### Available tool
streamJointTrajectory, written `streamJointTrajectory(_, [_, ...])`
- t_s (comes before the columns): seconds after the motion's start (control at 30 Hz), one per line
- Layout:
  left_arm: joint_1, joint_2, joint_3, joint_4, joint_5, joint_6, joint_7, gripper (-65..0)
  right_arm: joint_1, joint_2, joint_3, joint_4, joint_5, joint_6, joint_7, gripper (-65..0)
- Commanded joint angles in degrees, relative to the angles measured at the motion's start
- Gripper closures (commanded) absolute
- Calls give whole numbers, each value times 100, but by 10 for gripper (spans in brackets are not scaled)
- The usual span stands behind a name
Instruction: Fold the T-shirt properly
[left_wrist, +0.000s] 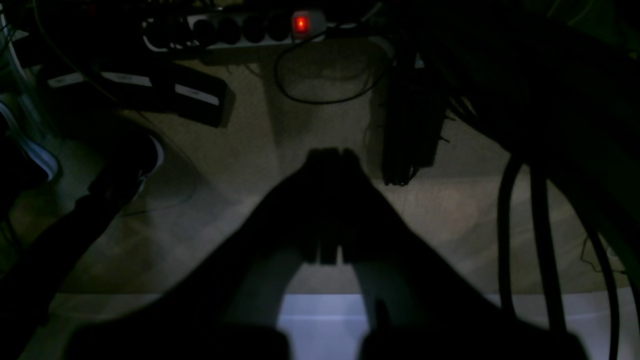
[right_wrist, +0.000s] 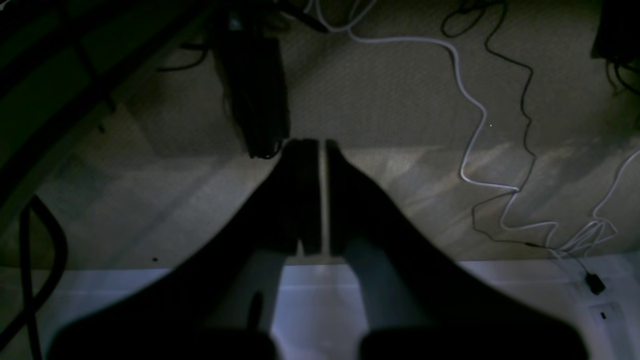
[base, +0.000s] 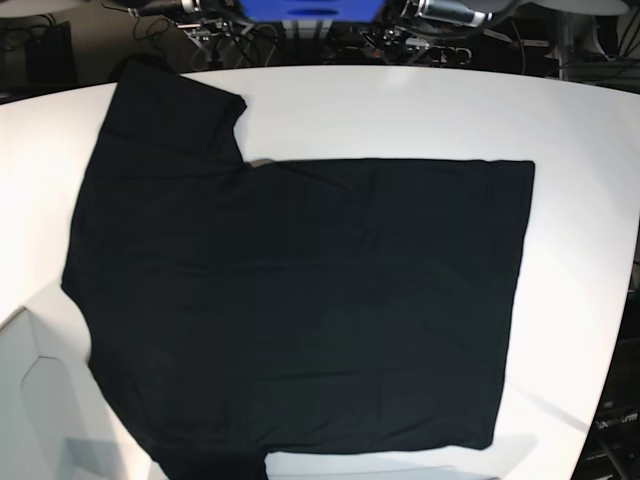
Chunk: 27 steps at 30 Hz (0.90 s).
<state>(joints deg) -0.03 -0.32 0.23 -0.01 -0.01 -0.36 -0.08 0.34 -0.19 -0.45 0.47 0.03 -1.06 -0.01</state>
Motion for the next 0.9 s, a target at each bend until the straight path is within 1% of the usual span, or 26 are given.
streamJointTrajectory(0.0, [16, -34, 17, 1, 32, 58, -23, -3, -12, -21, -12, 10, 10, 137, -12, 0])
streamJointTrajectory(0.13, [16, -140, -10, 1, 14, 58, -32, -3, -29, -21, -12, 10, 10, 137, -12, 0])
streamJointTrajectory(0.5, [96, -140, -19, 1, 5, 58, -14, -2, -56, 5, -21, -7, 10, 137, -12, 0])
streamJointTrajectory(0.87, [96, 27, -19, 1, 5, 58, -41, -3, -205, -3, 5, 1, 10, 137, -12, 0])
